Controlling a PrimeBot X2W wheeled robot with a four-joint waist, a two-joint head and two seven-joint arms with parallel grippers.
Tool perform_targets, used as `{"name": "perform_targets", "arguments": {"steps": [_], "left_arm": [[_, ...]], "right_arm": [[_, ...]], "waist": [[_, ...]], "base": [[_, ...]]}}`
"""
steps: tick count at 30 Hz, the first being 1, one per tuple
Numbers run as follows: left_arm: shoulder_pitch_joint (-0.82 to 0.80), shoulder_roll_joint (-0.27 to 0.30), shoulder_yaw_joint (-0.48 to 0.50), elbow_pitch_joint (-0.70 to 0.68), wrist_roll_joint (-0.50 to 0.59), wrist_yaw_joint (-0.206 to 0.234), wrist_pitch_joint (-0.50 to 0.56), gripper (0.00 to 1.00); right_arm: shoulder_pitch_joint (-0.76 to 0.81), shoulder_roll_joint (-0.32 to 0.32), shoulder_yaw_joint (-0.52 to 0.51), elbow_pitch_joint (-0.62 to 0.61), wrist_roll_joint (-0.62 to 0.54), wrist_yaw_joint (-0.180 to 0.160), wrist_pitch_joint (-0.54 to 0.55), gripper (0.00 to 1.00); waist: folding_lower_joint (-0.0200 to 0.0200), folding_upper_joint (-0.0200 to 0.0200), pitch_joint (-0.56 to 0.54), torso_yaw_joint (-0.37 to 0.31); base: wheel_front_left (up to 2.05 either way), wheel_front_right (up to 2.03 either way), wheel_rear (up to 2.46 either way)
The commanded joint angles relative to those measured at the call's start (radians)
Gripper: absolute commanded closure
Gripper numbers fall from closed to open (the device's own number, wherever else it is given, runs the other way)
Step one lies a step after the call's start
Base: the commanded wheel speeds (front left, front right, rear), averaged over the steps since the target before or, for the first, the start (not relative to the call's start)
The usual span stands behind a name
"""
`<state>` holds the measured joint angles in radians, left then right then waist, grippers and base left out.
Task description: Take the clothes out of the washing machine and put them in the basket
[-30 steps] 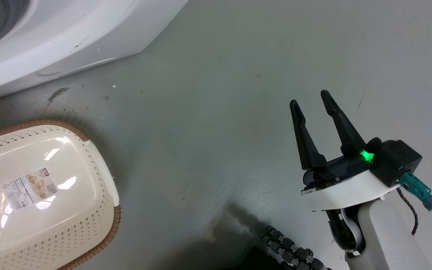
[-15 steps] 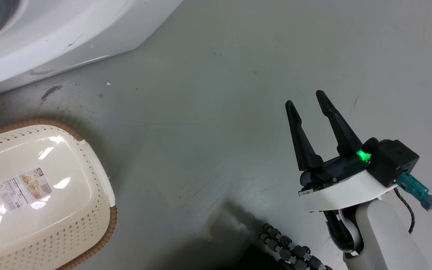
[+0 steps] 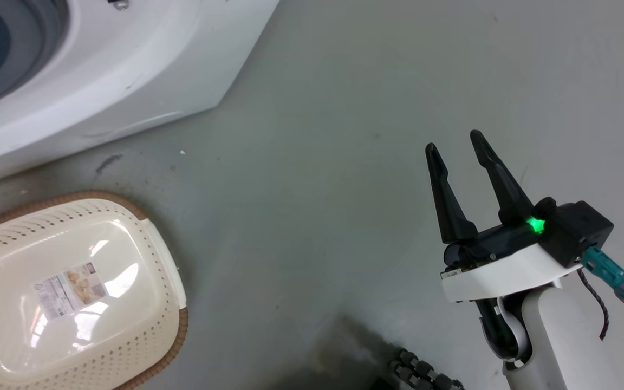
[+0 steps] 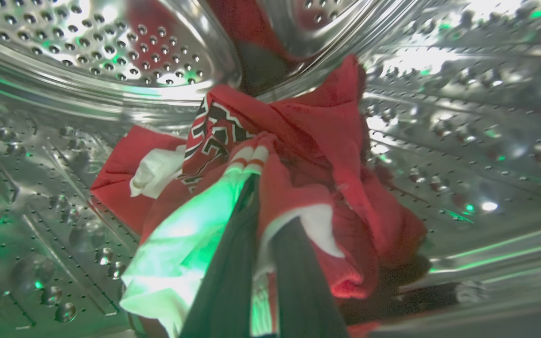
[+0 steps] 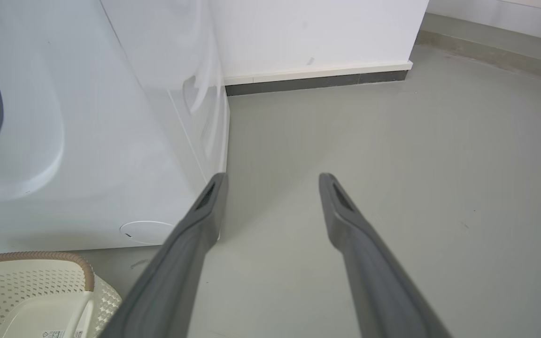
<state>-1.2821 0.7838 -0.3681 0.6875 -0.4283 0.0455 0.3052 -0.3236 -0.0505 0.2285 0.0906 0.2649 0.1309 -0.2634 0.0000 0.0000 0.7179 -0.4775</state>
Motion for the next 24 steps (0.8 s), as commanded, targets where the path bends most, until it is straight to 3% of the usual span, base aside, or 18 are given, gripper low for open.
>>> {"name": "perform_targets", "arguments": {"steps": [1, 12, 19, 24], "left_arm": [[0.030, -0.014, 0.007, 0.019, -0.011, 0.003, -0.051, 1.00], [0.233, -0.139, 0.039, 0.123, -0.083, -0.019, -0.415, 1.00], [0.357, -0.220, 0.058, 0.113, -0.115, -0.003, -0.542, 1.00], [0.474, -0.268, 0.093, 0.065, -0.141, 0.001, -0.568, 1.00]], "right_arm": [[0.008, 0.000, -0.009, 0.003, -0.010, 0.000, -0.002, 0.00], [0.068, 0.000, -0.062, 0.055, -0.060, 0.000, -0.002, 0.00], [0.112, 0.000, -0.093, 0.082, -0.103, 0.000, -0.002, 0.00], [0.151, 0.000, -0.114, 0.097, -0.132, 0.000, -0.002, 0.00]], "waist": [[0.0000, 0.0000, -0.049, 0.022], [0.0000, 0.0000, -0.250, 0.097], [0.0000, 0.0000, -0.371, 0.147], [0.0000, 0.0000, -0.468, 0.182]], "base": [[0.00, 0.00, 0.00], [0.00, 0.00, 0.00], [0.00, 0.00, 0.00], [0.00, 0.00, 0.00]]}}
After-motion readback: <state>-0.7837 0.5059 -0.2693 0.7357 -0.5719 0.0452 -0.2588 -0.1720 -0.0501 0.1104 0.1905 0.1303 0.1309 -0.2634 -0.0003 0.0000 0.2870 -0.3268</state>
